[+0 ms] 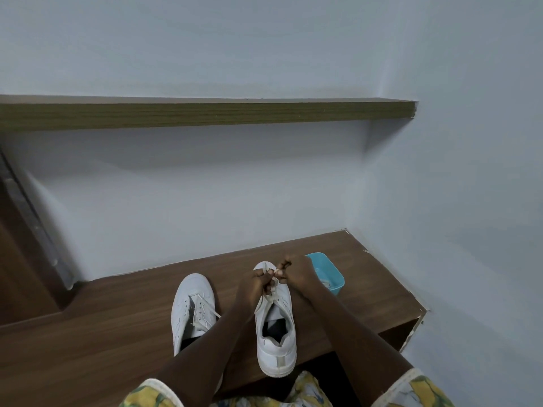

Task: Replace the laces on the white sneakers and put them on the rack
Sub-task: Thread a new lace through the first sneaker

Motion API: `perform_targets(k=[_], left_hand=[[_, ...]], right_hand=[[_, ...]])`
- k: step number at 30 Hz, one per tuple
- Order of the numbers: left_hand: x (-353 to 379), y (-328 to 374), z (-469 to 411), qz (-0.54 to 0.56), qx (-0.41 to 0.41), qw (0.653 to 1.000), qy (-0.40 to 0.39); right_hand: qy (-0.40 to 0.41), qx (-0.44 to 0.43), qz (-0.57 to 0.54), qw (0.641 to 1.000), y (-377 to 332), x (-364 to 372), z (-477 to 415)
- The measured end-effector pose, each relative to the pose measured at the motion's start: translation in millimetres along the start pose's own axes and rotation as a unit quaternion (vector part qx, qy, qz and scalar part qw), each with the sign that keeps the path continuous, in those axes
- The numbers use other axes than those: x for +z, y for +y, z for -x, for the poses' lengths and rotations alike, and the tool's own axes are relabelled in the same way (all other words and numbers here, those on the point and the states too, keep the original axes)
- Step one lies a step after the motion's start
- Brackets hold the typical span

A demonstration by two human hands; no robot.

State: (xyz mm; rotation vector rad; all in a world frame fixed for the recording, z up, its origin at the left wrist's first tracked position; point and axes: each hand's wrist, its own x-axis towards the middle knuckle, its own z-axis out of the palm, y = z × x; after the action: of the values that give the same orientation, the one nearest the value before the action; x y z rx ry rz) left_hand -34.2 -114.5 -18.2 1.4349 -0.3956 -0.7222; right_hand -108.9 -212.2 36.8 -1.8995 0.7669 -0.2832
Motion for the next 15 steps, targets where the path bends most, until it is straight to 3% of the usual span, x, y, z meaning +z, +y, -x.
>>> perform_targets(k=[3,8,12,15], left_hand=[[-4.0,-4.9,-3.1,0.038,-0.009,0.999,0.015],[-5.6,-17.6,-7.2,0.063,-0.016,0.997,0.039],[-9.6,-23.2,-8.2,0.057,-0.01,0.997,0.045],[-9.9,-21.9,-4.8,0.032,0.003,0.999,0.034]], right_hand=[[0.018,0.071,-0.113,0.991,-0.4,6.0,-1.6],[0.04,0.087,-0.17,0.981,9.2,9.7,-4.3],[0.059,0.072,-0.165,0.982,13.1,7.3,-6.9],[0.012,0.063,-0.156,0.986,12.1,6.8,-8.1]])
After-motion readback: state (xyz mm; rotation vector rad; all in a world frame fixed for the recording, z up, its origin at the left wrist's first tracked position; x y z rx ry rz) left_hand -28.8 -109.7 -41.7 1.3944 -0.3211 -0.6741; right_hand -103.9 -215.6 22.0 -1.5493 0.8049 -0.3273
